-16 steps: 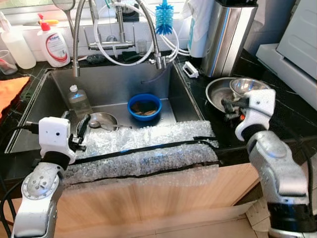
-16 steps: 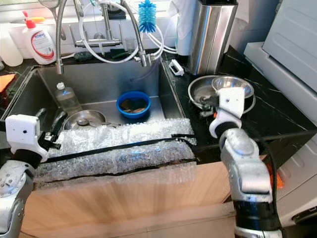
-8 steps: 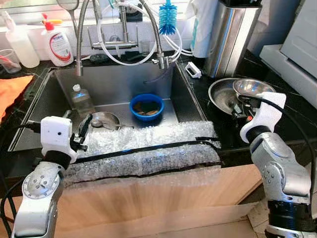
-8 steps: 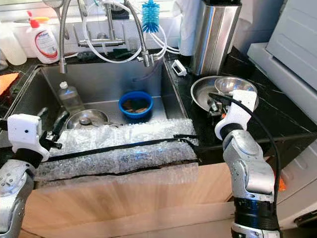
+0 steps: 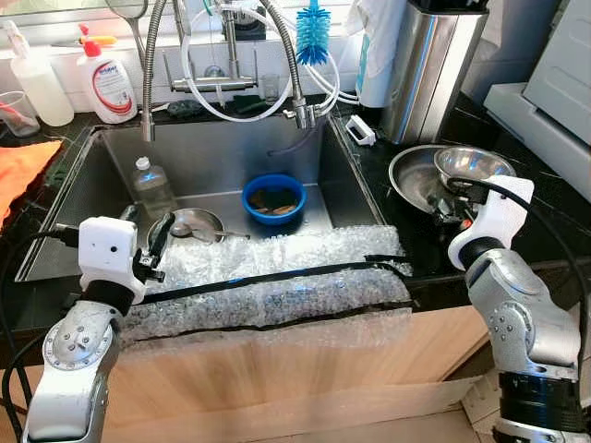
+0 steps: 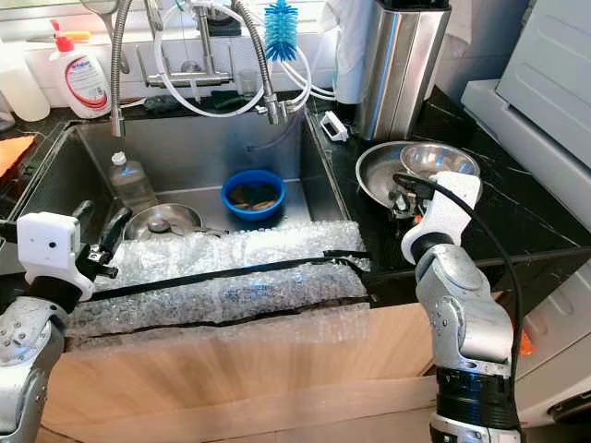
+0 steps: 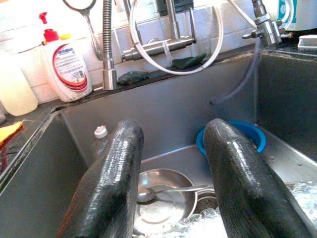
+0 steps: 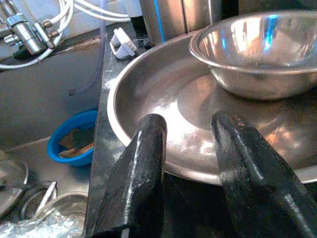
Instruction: Kitchen organization
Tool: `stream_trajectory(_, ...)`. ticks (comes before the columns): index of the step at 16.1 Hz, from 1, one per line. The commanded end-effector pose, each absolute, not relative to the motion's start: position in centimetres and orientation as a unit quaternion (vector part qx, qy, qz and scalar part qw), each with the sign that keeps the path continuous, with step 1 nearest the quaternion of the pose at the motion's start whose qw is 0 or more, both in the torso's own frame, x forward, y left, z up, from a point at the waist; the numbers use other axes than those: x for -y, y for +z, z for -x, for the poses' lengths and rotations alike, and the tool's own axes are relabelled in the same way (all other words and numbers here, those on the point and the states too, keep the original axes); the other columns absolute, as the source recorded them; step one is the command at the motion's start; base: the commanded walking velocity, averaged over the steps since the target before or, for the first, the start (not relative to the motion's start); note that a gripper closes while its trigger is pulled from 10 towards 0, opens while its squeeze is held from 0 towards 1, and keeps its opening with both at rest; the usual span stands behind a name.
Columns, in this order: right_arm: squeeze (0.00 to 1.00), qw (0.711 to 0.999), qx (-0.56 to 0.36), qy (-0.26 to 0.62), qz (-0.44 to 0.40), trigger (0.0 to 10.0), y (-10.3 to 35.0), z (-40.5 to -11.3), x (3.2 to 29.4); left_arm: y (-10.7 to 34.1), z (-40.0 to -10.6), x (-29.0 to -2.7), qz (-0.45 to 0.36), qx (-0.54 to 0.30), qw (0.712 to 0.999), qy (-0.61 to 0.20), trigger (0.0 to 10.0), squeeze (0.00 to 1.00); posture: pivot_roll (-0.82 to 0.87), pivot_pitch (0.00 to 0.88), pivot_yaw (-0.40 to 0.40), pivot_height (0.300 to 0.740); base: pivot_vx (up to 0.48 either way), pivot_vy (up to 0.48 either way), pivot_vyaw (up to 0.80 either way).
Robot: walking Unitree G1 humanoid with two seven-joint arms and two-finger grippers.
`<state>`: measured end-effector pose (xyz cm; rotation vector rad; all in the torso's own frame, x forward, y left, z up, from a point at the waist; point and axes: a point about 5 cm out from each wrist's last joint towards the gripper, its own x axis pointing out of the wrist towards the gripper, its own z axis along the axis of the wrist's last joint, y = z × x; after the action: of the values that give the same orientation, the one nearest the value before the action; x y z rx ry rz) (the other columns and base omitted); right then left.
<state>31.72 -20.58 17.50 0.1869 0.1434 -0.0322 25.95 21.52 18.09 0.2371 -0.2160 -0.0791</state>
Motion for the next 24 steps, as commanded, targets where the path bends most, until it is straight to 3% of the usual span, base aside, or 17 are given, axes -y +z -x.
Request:
stream_trajectory(1, 0.0, 0.991, -0.08, -0.018, -0.108, 10.0, 17.5, -31.9, 20.5, 18.6, -25.8, -21.4, -0.135, 0.114, 0.983, -0.044, 10.0, 0.0, -0.08, 0.023, 0.018, 0.74, 0.0, 0.0, 0.0)
stream_trajectory(12, 0.0, 0.983, -0.105, 0.015, -0.147, 10.0, 17.4, -32.1, 18.7, 18.9, -26.0, -21.2, -0.138, 0.12, 0.982, -0.042, 10.0, 0.0, -0.07, 0.019, 0.012, 0.74, 0.0, 0.0, 0.0)
stream_trajectory(20, 0.0, 0.983, -0.077, 0.023, -0.163, 10.0, 18.6, -33.3, 18.3, 19.1, -26.1, -21.2, -0.14, 0.123, 0.982, -0.039, 10.0, 0.0, -0.07, 0.015, 0.015, 0.74, 0.0, 0.0, 0.0)
stream_trajectory(24, 0.0, 0.983, -0.055, 0.063, -0.161, 10.0, 19.6, -34.1, 16.9, 19.1, -26.1, -21.0, -0.142, 0.123, 0.981, -0.04, 10.0, 0.0, -0.06, 0.012, 0.013, 0.74, 0.0, 0.0, 0.0)
